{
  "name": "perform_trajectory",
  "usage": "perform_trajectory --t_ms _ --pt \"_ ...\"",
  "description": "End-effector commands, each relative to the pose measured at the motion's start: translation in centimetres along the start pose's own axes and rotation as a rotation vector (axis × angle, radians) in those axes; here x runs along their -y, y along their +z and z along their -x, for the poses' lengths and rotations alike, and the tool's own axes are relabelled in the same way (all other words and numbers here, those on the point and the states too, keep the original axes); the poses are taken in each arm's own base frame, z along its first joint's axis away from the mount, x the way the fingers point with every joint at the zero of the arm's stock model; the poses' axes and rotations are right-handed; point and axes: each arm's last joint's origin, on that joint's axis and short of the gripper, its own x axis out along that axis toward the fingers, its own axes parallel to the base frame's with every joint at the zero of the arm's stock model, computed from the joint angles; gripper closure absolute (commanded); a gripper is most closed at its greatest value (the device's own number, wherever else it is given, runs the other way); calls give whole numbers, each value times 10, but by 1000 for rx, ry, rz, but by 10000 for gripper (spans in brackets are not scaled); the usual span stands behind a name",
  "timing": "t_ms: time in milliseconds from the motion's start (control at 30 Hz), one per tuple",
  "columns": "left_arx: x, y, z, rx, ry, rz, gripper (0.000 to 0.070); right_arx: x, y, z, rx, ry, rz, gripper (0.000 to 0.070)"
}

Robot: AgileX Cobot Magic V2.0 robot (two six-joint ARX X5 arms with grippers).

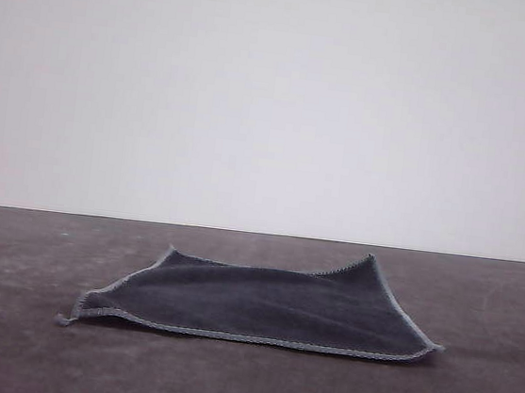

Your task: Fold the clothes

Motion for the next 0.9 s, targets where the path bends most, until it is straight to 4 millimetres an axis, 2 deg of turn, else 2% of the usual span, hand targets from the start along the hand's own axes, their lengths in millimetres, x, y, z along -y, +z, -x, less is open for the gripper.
perform_trajectory --t_ms 0,167,333,467,633,867 --pt "3 13 -6 -47 15 21 697 -3 14 -7 -37 14 -19 694" --pt "8 43 -35 -194 54 25 697 -9 51 -35 -164 75 -27 694" --pt "11 64 -74 -319 51 -3 697 -11 70 -69 -264 102 -28 694" --pt "13 66 -103 -403 -6 -5 697 -9 66 -97 -363 169 -57 694" --pt "13 54 -126 -503 -80 11 697 -5 47 -122 -483 202 -84 694" --pt "13 44 -132 -565 -93 -11 697 -3 43 -126 -500 204 -75 694"
